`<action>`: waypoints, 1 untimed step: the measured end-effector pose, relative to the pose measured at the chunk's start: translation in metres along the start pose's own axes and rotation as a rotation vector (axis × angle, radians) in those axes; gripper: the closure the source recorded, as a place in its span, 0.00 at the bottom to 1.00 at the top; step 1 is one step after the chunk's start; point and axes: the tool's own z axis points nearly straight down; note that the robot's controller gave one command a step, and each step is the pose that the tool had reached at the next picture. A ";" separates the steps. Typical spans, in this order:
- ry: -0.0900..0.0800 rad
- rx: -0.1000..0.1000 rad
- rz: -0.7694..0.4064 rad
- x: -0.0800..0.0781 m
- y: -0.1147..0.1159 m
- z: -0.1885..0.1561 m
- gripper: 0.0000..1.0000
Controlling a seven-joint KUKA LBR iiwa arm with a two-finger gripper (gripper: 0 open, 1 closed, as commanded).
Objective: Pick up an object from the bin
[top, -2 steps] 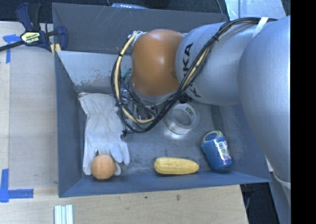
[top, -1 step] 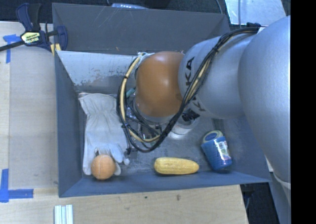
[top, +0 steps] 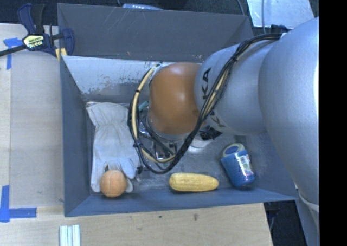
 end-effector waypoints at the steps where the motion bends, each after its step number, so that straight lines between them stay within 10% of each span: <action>1: 0.002 -0.002 -0.155 0.002 -0.008 -0.016 0.00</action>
Offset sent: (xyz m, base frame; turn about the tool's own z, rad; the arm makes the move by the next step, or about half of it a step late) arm -0.0334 0.0341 -0.0407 -0.0384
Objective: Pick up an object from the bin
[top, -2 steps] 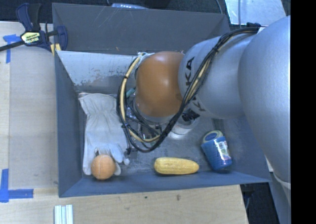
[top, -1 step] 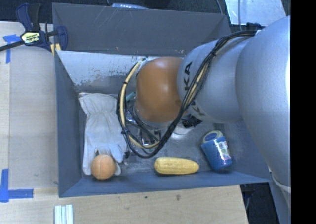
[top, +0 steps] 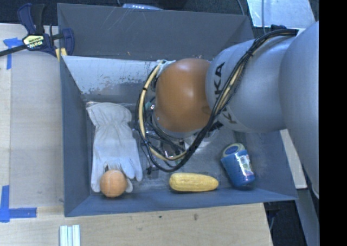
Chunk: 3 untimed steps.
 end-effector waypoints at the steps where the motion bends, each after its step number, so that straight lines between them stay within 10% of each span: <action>1: -0.006 0.003 -0.180 0.007 0.010 0.012 0.00; 2: -0.009 -0.002 0.074 0.008 0.038 0.055 1.00; 3: -0.009 -0.002 0.074 0.008 0.038 0.055 1.00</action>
Offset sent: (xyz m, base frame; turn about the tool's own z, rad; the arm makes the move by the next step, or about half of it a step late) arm -0.0159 0.0363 -0.0570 0.0720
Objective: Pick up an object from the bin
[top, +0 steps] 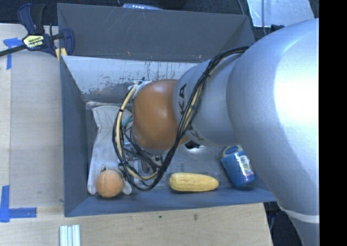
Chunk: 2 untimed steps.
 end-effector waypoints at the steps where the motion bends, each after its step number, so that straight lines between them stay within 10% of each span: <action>1: 0.004 0.006 -0.069 0.003 0.019 -0.018 1.00; 2: 0.000 0.001 0.292 0.009 -0.008 -0.046 1.00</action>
Offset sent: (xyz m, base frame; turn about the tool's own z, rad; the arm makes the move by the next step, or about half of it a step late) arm -0.0097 -0.0085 0.0457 0.2919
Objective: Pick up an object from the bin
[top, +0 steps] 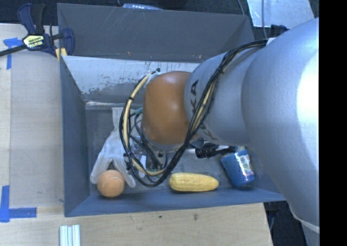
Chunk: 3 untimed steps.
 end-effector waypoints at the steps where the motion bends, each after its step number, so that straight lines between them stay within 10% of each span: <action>1: 0.000 0.000 0.000 0.000 0.000 0.000 1.00; 3: 0.003 0.002 0.018 -0.001 -0.004 -0.110 1.00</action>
Offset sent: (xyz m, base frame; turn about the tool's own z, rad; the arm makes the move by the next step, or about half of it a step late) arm -0.0053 -0.0031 0.1164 0.0225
